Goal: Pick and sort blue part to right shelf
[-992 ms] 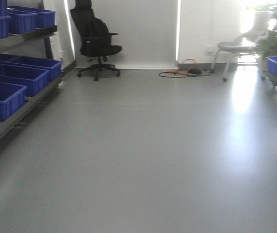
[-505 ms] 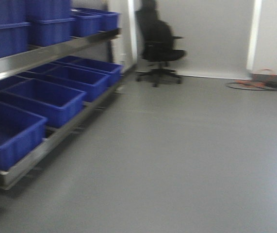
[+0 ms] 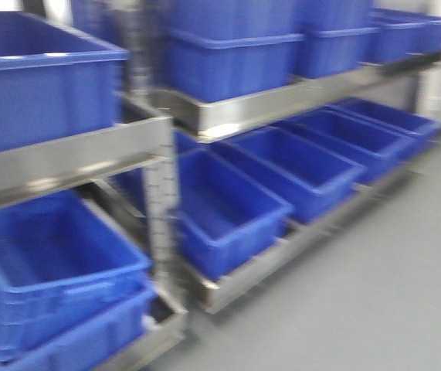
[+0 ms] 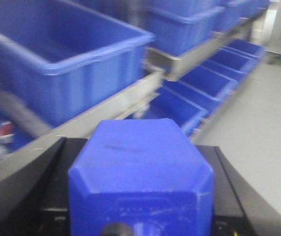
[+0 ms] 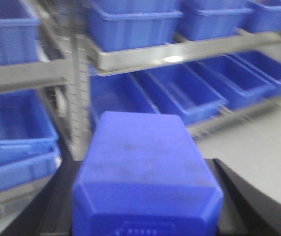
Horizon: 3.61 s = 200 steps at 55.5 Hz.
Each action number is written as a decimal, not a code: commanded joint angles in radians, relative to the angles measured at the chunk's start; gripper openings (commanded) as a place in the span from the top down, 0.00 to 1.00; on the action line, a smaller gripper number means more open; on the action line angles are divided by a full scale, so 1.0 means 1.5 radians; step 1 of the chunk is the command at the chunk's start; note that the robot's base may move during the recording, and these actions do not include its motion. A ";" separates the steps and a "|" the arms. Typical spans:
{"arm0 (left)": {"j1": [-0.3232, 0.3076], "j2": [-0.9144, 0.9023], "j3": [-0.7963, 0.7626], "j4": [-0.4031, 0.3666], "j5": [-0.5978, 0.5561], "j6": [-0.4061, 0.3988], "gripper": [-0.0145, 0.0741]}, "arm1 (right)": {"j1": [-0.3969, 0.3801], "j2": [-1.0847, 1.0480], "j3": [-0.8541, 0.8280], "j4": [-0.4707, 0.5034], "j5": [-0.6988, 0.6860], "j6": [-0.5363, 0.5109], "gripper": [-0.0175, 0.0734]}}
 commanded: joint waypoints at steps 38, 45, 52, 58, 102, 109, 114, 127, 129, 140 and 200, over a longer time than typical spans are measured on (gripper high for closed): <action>0.000 -0.013 -0.019 0.011 -0.059 -0.005 0.49 | -0.002 0.013 -0.015 -0.019 -0.056 -0.005 0.53; 0.000 -0.013 -0.019 0.011 -0.059 -0.005 0.49 | -0.002 0.013 -0.015 -0.019 -0.056 -0.005 0.53; 0.000 -0.013 -0.019 0.011 -0.059 -0.005 0.49 | -0.002 0.013 -0.015 -0.019 -0.056 -0.005 0.53; 0.000 -0.013 -0.019 0.011 -0.059 -0.005 0.49 | -0.002 0.013 -0.015 -0.019 -0.056 -0.005 0.53; 0.000 -0.013 -0.019 0.011 -0.059 -0.005 0.49 | -0.002 0.013 -0.015 -0.019 -0.056 -0.005 0.53; 0.000 -0.013 -0.019 0.011 -0.059 -0.005 0.49 | -0.002 0.013 -0.015 -0.019 -0.056 -0.005 0.53; 0.000 -0.013 -0.019 0.011 -0.066 -0.005 0.49 | -0.002 0.013 -0.015 -0.019 -0.057 -0.005 0.53; 0.000 -0.013 -0.019 0.011 -0.073 -0.005 0.49 | -0.002 0.013 -0.015 -0.019 -0.056 -0.005 0.53; 0.000 -0.013 -0.019 0.011 -0.075 -0.005 0.49 | -0.002 0.013 -0.015 -0.019 -0.056 -0.005 0.53; 0.000 0.045 -0.052 0.011 -0.096 0.001 0.49 | -0.002 0.013 -0.015 -0.019 -0.056 -0.005 0.53; 0.027 1.104 -0.622 -0.092 -0.093 0.000 0.49 | -0.002 0.013 -0.015 -0.018 -0.054 -0.005 0.53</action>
